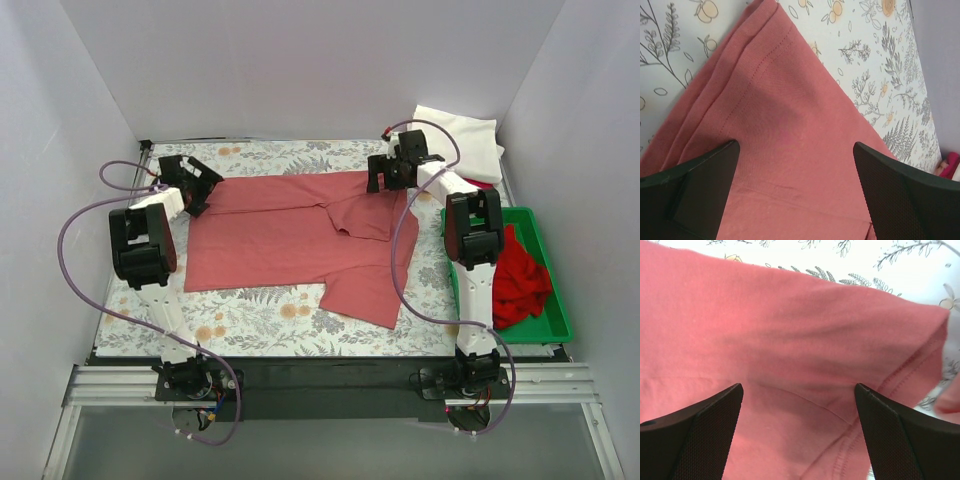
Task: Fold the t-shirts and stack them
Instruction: Fold the tshirt
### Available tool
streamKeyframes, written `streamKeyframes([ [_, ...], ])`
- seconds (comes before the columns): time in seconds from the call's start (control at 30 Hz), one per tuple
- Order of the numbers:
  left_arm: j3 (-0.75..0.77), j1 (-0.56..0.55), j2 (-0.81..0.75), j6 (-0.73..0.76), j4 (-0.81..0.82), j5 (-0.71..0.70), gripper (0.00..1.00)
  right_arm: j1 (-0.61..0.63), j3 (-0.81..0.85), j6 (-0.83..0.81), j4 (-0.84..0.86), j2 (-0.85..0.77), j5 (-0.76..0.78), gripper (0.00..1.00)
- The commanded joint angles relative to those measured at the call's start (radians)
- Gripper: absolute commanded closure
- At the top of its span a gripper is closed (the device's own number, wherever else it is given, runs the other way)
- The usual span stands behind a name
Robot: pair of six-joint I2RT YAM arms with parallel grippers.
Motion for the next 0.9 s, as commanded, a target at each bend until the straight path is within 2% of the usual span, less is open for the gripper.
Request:
streamKeyframes([
  [0.0, 0.033, 0.027, 0.04, 0.032, -0.123, -0.083, 0.02, -0.007, 0.094, -0.097, -0.057, 0.005, 0.013, 0.02],
  [0.13, 0.051, 0.026, -0.039, 0.059, -0.126, 0.013, 0.02, 0.008, 0.105, -0.165, -0.063, -0.094, -0.033, 0.02],
  [0.23, -0.024, 0.026, -0.149, 0.046, -0.127, 0.003, 0.02, 0.051, 0.03, -0.195, -0.059, -0.212, 0.024, 0.02],
  [0.37, -0.217, 0.026, -0.33, 0.0, -0.147, -0.022, 0.02, 0.114, -0.191, -0.137, 0.015, -0.41, 0.178, 0.02],
  [0.4, -0.252, 0.026, -0.366, -0.011, -0.149, -0.024, 0.02, 0.132, -0.315, -0.069, 0.033, -0.5, 0.252, 0.02],
  [0.47, -0.332, 0.024, -0.442, -0.042, -0.162, -0.014, 0.02, 0.139, -0.458, 0.005, 0.114, -0.602, 0.271, 0.02],
  [0.5, -0.404, 0.024, -0.517, -0.054, -0.169, -0.016, 0.02, 0.139, -0.598, 0.089, 0.145, -0.709, 0.289, 0.02],
  [0.63, -0.611, 0.015, -0.702, -0.108, -0.198, -0.04, 0.02, 0.139, -0.921, 0.217, 0.293, -0.956, 0.309, 0.02],
  [0.7, -0.707, -0.002, -0.819, -0.135, -0.222, -0.066, 0.02, 0.137, -1.0, 0.235, 0.351, -1.054, 0.285, 0.02],
  [0.87, -0.817, -0.066, -1.015, -0.253, -0.336, -0.214, 0.02, 0.122, -1.15, 0.346, 0.379, -1.174, 0.26, 0.02],
])
